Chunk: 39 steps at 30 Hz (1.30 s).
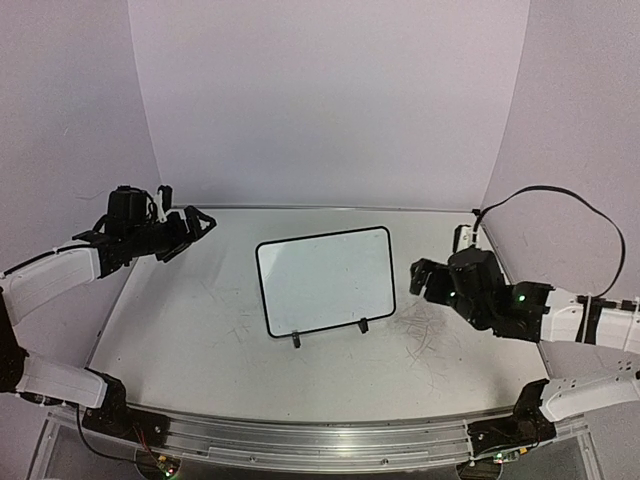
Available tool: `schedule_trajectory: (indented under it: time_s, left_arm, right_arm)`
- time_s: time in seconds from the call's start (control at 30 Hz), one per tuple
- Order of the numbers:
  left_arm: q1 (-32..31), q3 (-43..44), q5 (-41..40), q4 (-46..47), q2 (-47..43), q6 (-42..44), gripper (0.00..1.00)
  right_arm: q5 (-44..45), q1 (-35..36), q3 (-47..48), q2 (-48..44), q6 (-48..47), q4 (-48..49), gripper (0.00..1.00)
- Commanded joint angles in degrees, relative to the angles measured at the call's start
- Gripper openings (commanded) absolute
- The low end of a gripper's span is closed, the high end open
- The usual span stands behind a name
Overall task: Write a sentence on the whiteboard
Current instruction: Pick up the whiteboard marker from the corner of the board.
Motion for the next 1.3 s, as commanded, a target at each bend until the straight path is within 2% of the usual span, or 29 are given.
schedule_trajectory:
  time_s: [0.0,0.1,0.2,0.4,0.67,1.0,1.27]
  left_arm:
    - [-0.2,-0.9,0.6,2.2,-2.3,1.2,0.99]
    - [-0.2,-1.0,0.9,2.1,-2.7,1.2,1.0]
    - [-0.2,-0.8,1.2,1.7,-3.4,1.4,0.99]
    - [-0.2,-1.2,0.3,0.5,-5.5,2.4,0.99]
    - [-0.2,-0.9,0.5,-0.2,-5.8,3.6,0.99]
    - [-0.2,0.9,0.2,-1.3,-6.0,6.9,1.0]
    - [-0.5,1.5,-1.5,-1.3,-7.0,7.8,0.99]
  right_arm:
    - [-11.5,-19.2,0.0,-2.3,4.8,-5.2,0.98]
    - [-14.9,-26.7,4.4,2.8,7.0,-8.6,0.98]
    - [-17.2,-31.7,10.1,9.7,14.3,-13.6,0.98]
    - [-14.4,-33.8,21.7,24.7,31.2,-25.5,0.97]
    - [-18.3,-36.5,30.1,39.4,47.5,-35.2,0.86]
    - [-17.8,-37.7,32.3,46.5,55.5,-37.0,0.73]
    - [-16.1,-38.3,37.5,51.5,58.1,-41.6,0.69]
